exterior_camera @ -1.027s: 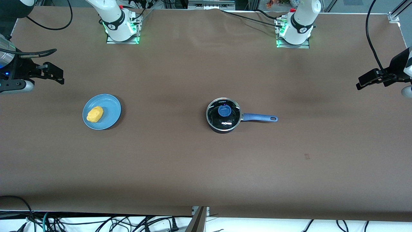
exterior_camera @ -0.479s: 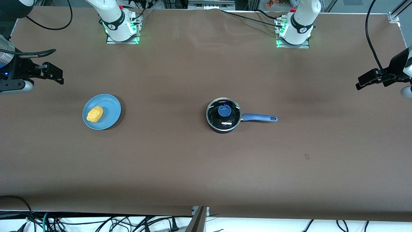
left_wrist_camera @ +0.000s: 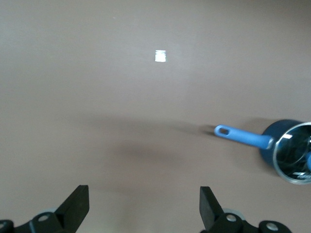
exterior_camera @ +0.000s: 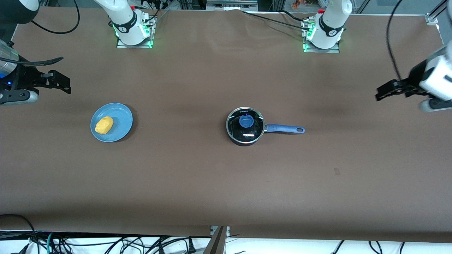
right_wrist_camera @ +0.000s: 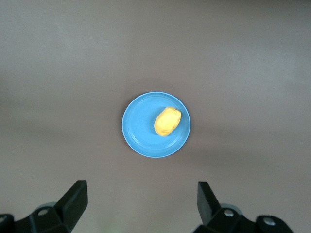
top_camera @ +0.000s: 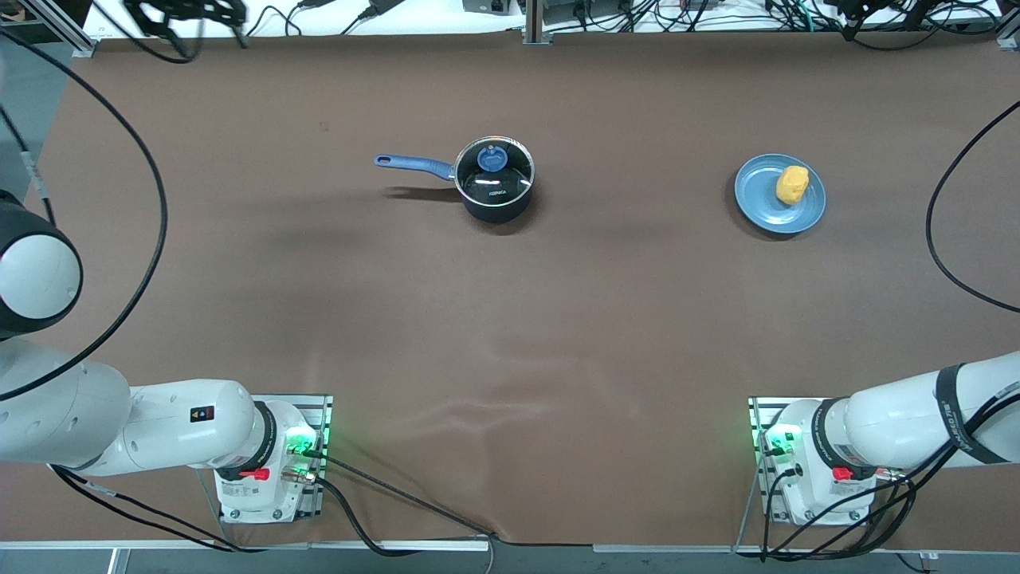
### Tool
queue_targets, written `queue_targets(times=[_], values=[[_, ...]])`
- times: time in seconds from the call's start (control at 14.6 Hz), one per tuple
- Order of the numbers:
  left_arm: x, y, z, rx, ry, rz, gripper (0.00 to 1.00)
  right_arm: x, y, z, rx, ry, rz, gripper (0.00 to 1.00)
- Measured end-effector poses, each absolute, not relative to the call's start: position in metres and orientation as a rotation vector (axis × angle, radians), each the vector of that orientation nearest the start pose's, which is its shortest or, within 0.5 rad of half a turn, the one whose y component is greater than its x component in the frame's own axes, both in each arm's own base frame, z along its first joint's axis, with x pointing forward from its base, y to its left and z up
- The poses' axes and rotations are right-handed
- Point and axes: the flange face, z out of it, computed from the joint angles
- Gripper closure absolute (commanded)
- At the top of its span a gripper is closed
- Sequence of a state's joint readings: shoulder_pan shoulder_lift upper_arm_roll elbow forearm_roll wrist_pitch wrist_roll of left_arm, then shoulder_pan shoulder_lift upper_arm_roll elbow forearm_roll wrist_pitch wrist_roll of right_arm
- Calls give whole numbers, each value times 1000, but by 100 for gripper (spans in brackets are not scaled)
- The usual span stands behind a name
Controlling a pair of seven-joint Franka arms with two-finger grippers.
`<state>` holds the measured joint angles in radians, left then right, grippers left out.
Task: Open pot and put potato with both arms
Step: 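Reach the left gripper to the lid knob while the right gripper reaches the potato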
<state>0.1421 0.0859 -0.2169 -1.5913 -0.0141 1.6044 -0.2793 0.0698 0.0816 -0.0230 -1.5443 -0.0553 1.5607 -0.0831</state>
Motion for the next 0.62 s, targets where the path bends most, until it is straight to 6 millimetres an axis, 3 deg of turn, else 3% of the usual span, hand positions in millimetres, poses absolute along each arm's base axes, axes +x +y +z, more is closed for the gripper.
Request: queue_targets(times=[0.34,0.62], values=[[597,-136,518,-3167,-400,151,0,577,20,590,-3188,-206,106,0],[599,-230,450,-3179,-385,246,0,578,20,586,-3184,-204,117,0]])
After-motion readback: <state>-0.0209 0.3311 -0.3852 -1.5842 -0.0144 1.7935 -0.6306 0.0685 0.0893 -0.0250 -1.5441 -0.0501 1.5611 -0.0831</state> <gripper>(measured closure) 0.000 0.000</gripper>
